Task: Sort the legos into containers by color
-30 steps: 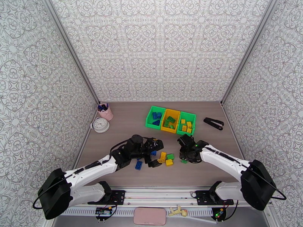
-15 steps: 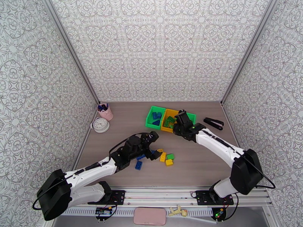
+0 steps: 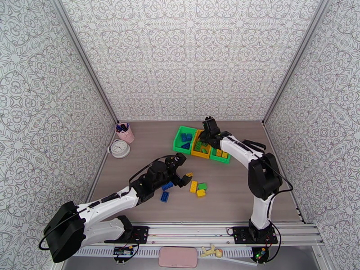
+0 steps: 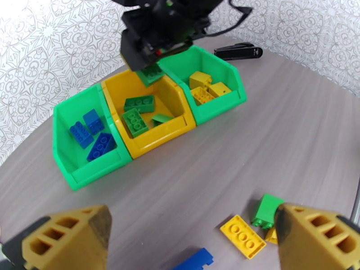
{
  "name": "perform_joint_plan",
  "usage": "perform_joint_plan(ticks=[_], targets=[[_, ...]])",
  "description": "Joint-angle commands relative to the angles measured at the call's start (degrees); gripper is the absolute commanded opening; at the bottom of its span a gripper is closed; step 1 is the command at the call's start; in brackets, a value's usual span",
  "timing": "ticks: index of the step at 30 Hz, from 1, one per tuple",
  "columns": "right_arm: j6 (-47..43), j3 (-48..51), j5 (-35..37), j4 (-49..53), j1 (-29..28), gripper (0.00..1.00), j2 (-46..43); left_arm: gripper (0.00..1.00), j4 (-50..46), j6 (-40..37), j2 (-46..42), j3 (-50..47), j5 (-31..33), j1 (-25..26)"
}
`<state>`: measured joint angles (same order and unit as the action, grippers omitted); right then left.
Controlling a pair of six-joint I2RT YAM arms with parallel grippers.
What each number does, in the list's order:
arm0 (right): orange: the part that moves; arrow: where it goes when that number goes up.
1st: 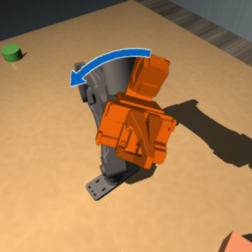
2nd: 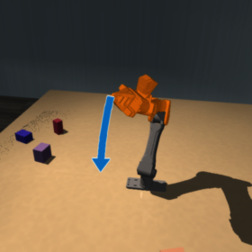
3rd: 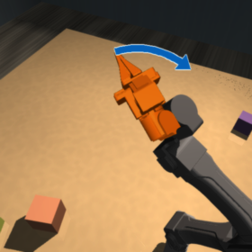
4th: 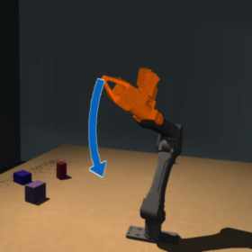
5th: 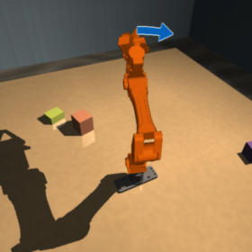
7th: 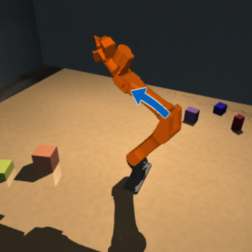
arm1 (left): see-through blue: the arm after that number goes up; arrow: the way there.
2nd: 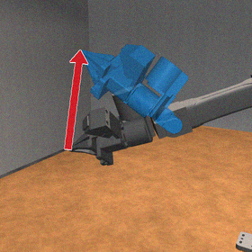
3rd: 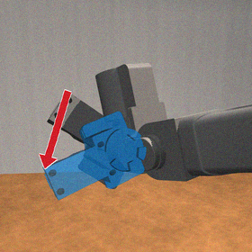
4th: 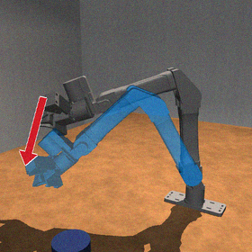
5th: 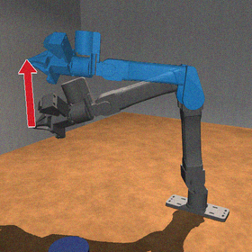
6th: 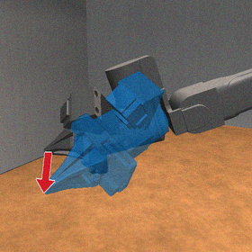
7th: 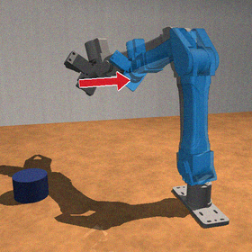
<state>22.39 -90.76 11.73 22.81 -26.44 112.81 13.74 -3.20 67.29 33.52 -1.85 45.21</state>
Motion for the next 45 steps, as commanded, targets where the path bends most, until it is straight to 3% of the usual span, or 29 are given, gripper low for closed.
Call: perform_joint_plan(ticks=[1, 7, 14, 19, 23, 26, 32, 38, 45], targets=[[-2.0, -3.9, -0.6, -2.2, 0.5, 0.31, 4.2, 1.0, 0.1, -1.1, 0.1, 0.2, -1.3, -0.5], [-3.2, -7.6, -1.0, -3.6, 0.9, 0.33, 9.0, 1.0, -2.5, -2.6, 0.5, 1.3, -5.4, -2.4], [-4.9, -5.3, -2.4, -4.2, 1.1, 0.62, 4.6, 1.0, -2.9, -5.1, -0.1, 1.6, -8.6, -3.9], [-7.1, 2.0, -5.9, -9.3, 1.1, 0.73, -2.7, 1.0, -5.6, -8.1, 0.1, 3.8, -14.1, -7.5], [-10.7, 10.0, -10.2, -15.3, 1.0, 0.8, -9.6, 1.0, -12.5, -11.8, -0.1, 5.6, -13.4, -6.7], [-14.2, 15.8, -13.4, -19.3, 1.1, 0.84, -14.9, 1.0, -18.8, -9.6, -0.8, 7.5, -12.7, -6.9], [-18.0, 26.3, -16.8, -25.8, 1.0, 0.86, -25.1, 1.0, -34.0, -8.9, -2.5, 11.0, -1.8, -7.2], [-24.4, 30.2, -23.0, -25.1, 1.1, 0.9, -31.0, 1.0, -46.0, -13.6, -0.3, 13.3, 1.8, -7.5], [-35.7, 30.1, -33.5, -14.6, 1.0, 0.98, -35.6, 0.97, -52.3, -12.6, 7.2, 17.1, 2.5, -8.4]])
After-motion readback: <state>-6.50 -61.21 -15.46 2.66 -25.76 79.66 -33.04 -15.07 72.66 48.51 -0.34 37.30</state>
